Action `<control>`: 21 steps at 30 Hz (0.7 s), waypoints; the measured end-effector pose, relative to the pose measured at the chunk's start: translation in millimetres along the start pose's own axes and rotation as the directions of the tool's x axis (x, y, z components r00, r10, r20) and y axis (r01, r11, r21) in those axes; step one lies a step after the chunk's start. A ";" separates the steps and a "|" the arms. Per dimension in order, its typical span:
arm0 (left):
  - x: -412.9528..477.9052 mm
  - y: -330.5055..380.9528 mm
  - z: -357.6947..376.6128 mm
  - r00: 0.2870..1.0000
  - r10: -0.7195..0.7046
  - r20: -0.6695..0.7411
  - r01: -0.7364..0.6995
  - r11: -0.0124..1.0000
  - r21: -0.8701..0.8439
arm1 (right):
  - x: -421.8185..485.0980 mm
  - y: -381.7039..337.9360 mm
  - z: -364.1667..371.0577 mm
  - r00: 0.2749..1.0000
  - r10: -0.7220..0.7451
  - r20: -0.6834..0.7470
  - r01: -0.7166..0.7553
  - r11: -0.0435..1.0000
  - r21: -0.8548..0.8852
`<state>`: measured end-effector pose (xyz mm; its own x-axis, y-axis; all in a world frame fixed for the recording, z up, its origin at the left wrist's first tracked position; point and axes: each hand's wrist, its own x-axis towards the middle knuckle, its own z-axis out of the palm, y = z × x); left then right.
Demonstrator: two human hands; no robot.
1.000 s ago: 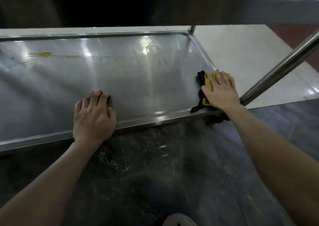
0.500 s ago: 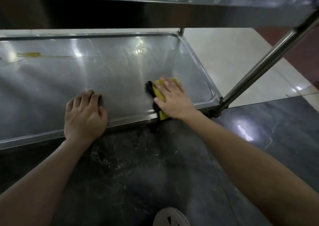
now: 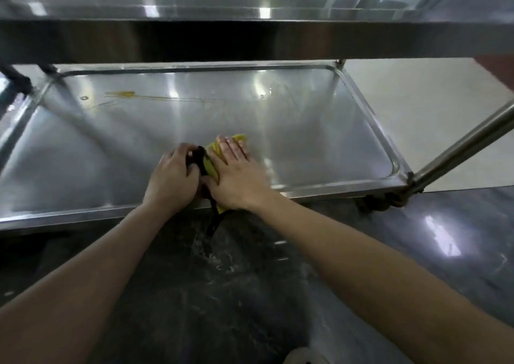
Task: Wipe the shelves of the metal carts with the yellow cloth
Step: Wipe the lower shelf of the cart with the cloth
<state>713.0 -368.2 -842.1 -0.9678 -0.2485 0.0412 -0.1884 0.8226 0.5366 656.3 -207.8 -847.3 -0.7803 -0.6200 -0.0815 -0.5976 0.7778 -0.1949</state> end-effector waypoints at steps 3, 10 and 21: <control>-5.0 -26.8 -27.7 0.997 0.083 -0.002 -0.082 0.983 0.165 | -6.3 39.5 -2.1 0.996 0.077 -0.050 -0.078 0.997 -0.008; -19.2 -78.9 -57.7 0.993 0.116 0.012 -0.113 0.937 0.331 | -27.5 154.3 -19.0 0.729 0.676 -0.107 -0.680 0.733 -0.004; -21.7 -110.3 -59.8 0.995 0.100 -0.023 -0.088 0.945 0.317 | 51.5 -37.8 5.1 0.992 0.126 -0.027 -0.128 0.990 -0.055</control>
<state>764.8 -484.1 -851.8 -0.9777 -0.1765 0.1137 -0.1459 0.9606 0.2364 639.6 -269.7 -849.2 -0.8542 -0.5138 -0.0791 -0.5023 0.8550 -0.1289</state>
